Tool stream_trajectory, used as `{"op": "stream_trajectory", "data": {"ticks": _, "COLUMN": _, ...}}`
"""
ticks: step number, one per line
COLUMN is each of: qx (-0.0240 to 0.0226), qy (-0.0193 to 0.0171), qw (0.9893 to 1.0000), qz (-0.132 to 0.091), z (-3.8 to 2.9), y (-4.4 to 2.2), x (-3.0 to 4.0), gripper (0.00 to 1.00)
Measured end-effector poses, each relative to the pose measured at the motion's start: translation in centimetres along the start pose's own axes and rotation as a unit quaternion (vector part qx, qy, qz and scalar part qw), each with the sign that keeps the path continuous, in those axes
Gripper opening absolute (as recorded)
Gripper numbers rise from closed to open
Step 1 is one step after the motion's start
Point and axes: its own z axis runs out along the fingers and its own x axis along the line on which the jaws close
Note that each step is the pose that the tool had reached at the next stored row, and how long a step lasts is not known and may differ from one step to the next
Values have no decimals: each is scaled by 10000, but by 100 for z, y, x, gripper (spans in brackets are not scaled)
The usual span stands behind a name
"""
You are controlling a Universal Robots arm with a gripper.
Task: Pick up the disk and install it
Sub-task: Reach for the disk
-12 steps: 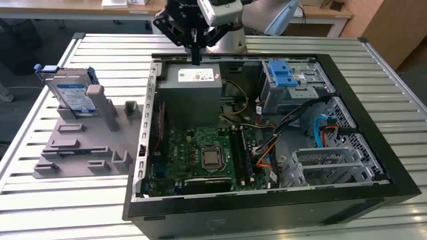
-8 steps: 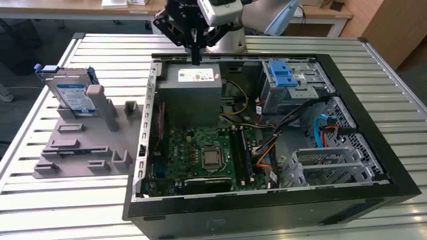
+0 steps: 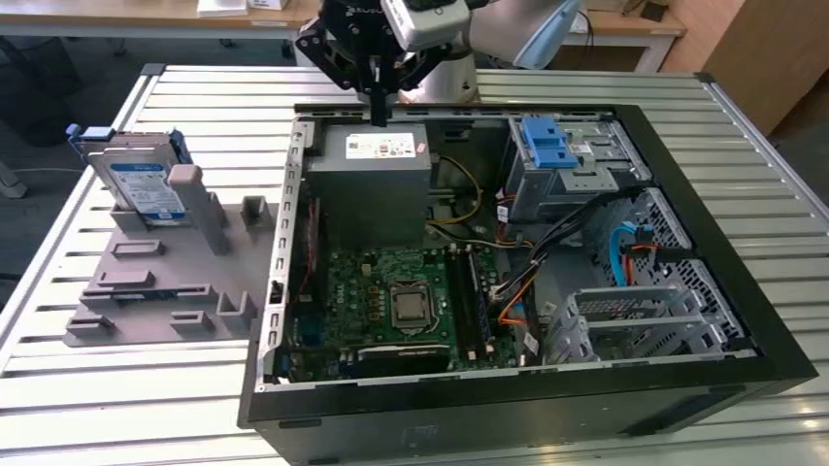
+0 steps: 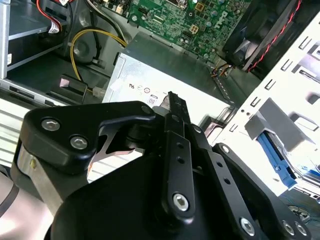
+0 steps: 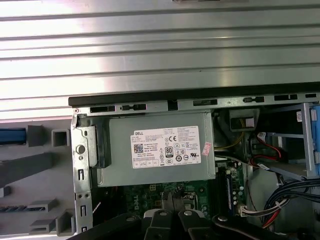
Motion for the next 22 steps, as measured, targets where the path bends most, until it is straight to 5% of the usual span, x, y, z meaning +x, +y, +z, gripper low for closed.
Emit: {"op": "stream_trajectory", "data": {"ticks": 22, "qx": 0, "qy": 0, "qw": 10000, "qz": 0, "z": -3, "y": -8, "x": 110, "gripper": 11}}
